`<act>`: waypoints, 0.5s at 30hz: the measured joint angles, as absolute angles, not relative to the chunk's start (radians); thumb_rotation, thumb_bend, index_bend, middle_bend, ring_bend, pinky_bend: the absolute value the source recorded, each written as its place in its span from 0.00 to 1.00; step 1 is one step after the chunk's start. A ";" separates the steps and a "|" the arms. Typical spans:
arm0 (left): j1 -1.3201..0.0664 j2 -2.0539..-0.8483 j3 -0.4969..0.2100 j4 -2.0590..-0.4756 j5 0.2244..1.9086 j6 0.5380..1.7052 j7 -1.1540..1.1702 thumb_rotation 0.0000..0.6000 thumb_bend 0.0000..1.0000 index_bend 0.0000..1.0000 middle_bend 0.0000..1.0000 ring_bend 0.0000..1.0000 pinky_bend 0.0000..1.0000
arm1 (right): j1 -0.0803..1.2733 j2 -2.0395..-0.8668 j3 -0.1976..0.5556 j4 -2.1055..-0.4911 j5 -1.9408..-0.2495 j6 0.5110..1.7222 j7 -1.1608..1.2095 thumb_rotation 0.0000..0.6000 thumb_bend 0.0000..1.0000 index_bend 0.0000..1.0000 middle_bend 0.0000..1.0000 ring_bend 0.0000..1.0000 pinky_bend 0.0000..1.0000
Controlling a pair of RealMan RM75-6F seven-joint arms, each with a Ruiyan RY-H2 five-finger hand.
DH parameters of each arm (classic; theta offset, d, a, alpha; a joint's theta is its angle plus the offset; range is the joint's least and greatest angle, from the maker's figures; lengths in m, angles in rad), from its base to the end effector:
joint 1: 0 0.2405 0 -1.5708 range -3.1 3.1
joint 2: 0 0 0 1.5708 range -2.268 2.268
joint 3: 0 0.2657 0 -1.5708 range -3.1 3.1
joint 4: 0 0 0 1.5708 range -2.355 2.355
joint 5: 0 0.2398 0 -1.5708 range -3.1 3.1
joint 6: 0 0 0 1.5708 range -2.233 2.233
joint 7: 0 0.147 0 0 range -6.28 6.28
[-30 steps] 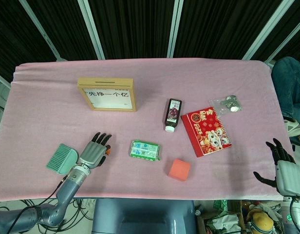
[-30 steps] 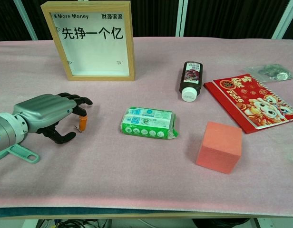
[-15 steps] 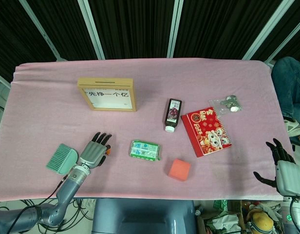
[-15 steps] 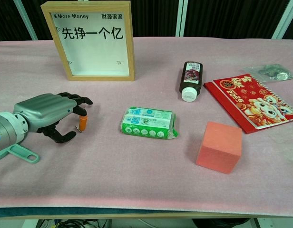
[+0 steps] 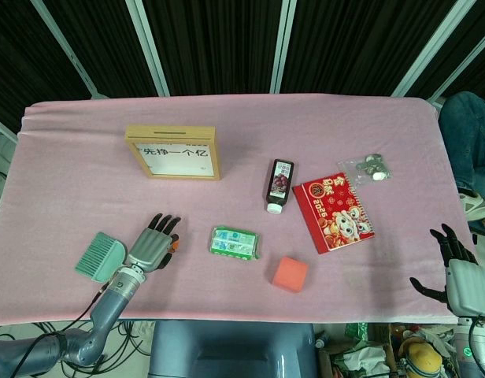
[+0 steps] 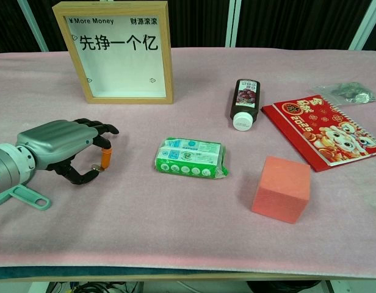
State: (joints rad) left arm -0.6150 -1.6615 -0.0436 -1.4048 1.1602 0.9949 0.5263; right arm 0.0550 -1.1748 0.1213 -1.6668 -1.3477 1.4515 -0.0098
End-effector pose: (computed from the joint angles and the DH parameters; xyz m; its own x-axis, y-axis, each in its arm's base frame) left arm -0.2034 0.2983 -0.0936 0.6122 0.3052 0.7294 0.7770 -0.4034 -0.4833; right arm -0.3346 -0.1913 0.1244 0.2796 0.0174 0.9600 -0.9491 0.1564 0.2735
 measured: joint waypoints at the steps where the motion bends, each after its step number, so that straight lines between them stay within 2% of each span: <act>1: -0.615 -1.661 -0.044 -1.405 1.161 0.996 0.525 1.00 0.42 0.47 0.07 0.00 0.00 | 0.055 -1.174 0.122 -1.667 -1.346 1.451 -0.010 1.00 0.07 0.14 0.02 0.14 0.21; 10: -0.614 -1.659 -0.045 -1.403 1.158 0.996 0.528 1.00 0.42 0.47 0.07 0.00 0.00 | 0.053 -1.171 0.122 -1.673 -1.342 1.453 -0.013 1.00 0.07 0.15 0.02 0.14 0.21; 15: -0.613 -1.658 -0.047 -1.403 1.159 0.997 0.523 1.00 0.42 0.44 0.07 0.00 0.00 | 0.053 -1.171 0.124 -1.673 -1.339 1.452 -0.013 1.00 0.07 0.15 0.02 0.14 0.21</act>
State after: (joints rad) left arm -0.6135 -1.6579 -0.0471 -1.4028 1.1591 0.9972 0.5227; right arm 0.0528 -1.1715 0.1242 -1.6731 -1.3389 1.4525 -0.0131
